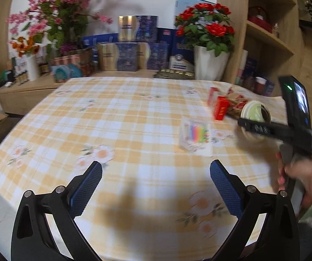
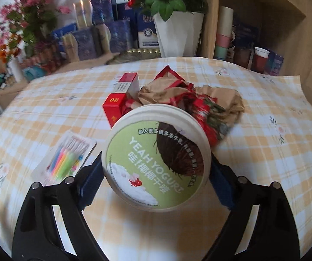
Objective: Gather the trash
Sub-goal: 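Grasp the rainbow candle pack with the left tool while the right holds the tub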
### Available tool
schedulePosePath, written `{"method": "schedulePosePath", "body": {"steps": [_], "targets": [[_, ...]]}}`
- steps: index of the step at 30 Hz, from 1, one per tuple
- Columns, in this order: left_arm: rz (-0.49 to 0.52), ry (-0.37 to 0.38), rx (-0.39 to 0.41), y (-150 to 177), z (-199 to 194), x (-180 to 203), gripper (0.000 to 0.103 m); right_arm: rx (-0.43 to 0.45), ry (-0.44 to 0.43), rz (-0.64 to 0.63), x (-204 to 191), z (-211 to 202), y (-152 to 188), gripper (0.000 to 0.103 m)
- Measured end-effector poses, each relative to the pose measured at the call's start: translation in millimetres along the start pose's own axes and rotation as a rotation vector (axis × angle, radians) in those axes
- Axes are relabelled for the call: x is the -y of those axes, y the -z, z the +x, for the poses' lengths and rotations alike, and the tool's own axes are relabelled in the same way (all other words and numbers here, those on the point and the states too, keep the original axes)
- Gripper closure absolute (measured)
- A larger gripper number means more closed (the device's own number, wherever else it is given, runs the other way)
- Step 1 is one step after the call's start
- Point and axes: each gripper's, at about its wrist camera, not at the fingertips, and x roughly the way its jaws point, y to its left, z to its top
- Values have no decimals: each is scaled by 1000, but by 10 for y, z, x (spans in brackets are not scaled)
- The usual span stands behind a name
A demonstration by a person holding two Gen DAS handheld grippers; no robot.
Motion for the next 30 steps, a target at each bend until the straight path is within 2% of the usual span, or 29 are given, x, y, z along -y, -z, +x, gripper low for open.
{"method": "schedulePosePath", "body": {"steps": [3,5,8,10,13,15,22,26,28,30], "targets": [[20,59,-2,-108,125,142,6,51,-87,32,235,-277,157,16],[44,101,-3,-205,256,261,6,79,-111,23,345,-440,261,17],[67,161,-37,-310,515,395,21,115,-106,-5,524,-688,445,16],[88,186,-94,-371,761,471,34,128,-102,1,637,-832,560,16],[103,177,-147,-451,1056,539,43,152,-97,6,773,-1001,689,16],[114,167,-177,-520,1238,600,45,177,-95,16,883,-1089,767,16],[241,97,-264,-580,1609,760,56,197,-137,62,1075,-1029,801,16],[268,74,-264,-585,1686,793,61,189,-152,93,1141,-1002,829,16],[298,72,-251,-568,1675,840,69,183,-162,107,1162,-978,830,16],[321,65,-251,-540,1644,884,69,182,-163,107,1156,-973,847,16]]}}
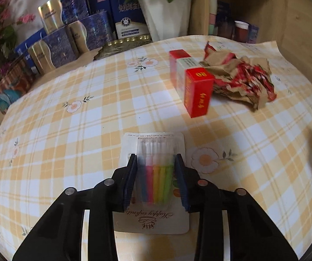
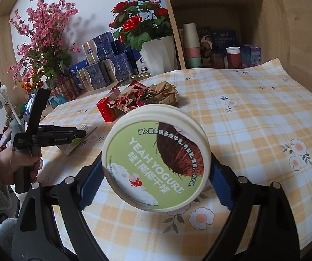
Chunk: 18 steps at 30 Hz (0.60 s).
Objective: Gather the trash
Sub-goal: 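Grasp the rainbow candle pack with the left tool while the right holds the tub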
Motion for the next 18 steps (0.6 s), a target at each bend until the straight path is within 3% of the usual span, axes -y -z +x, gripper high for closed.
{"method": "schedulePosePath", "body": {"steps": [10,18], "targets": [[38,53,51,233,-576,292,69,-22,-20,8,-45,37,69,16],[-21,148,114,743,-1368,533,69,-15,-46,-51,-255,-113,166,16]]}}
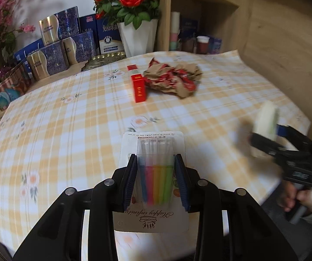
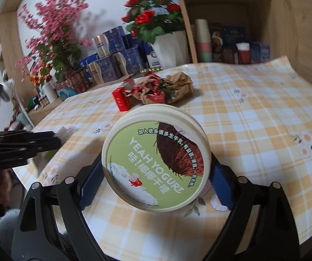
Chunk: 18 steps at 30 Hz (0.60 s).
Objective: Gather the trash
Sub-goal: 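Grasp the rainbow candle pack with the left tool while the right holds the tub, then lift the candle pack with the left tool while the right holds the tub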
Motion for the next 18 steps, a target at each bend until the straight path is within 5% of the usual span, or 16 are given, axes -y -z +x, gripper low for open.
{"method": "schedulePosePath", "body": {"steps": [8,18], "targets": [[-89,79,-10,447,-432,232,69,44,5,-117,-327,-380,64,16],[-14,133,-47,908,-615,693,69,38,59,-73,-245,-1066,308,16]]}}
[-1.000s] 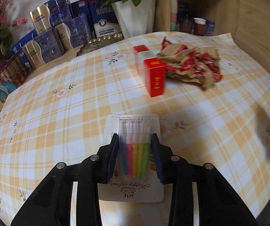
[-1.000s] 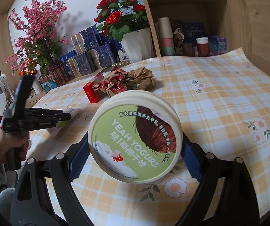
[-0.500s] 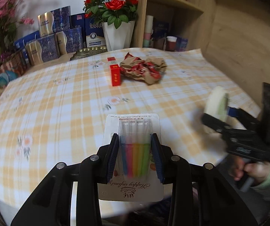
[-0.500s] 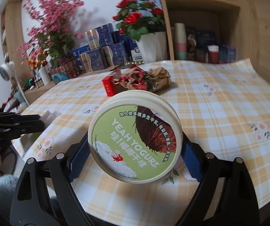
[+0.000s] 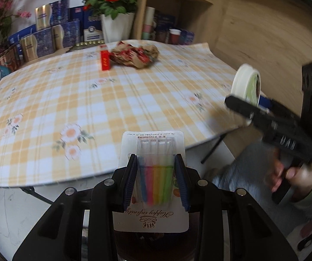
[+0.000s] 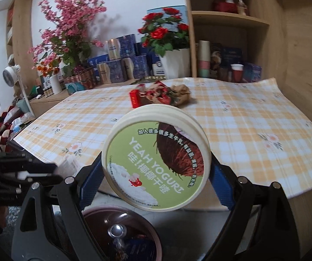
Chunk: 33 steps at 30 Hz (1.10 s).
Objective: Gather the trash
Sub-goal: 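Lift the candle pack with the left tool while the right holds the tub, then carry the candle pack over the bin and open the left tool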
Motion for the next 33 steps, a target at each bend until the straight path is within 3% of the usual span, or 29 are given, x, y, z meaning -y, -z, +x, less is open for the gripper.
{"method": "schedulePosePath", "body": {"steps": [9,19,29,31,33], "targets": [[51,36,-118,492,339,191,68,-23,122,40,273,-111,180,16],[58,32,-256,558,876,268,68,-82,184,38,424,-8,317,16],[87,37,-273,574,947,330,66,-98,182,21,388,48,316,16],[76,36,-267,570,940,317,54,-99,177,11,358,58,316,16],[49,31,-251,560,910,263,51,-99,174,1,336,64,320,16]]}}
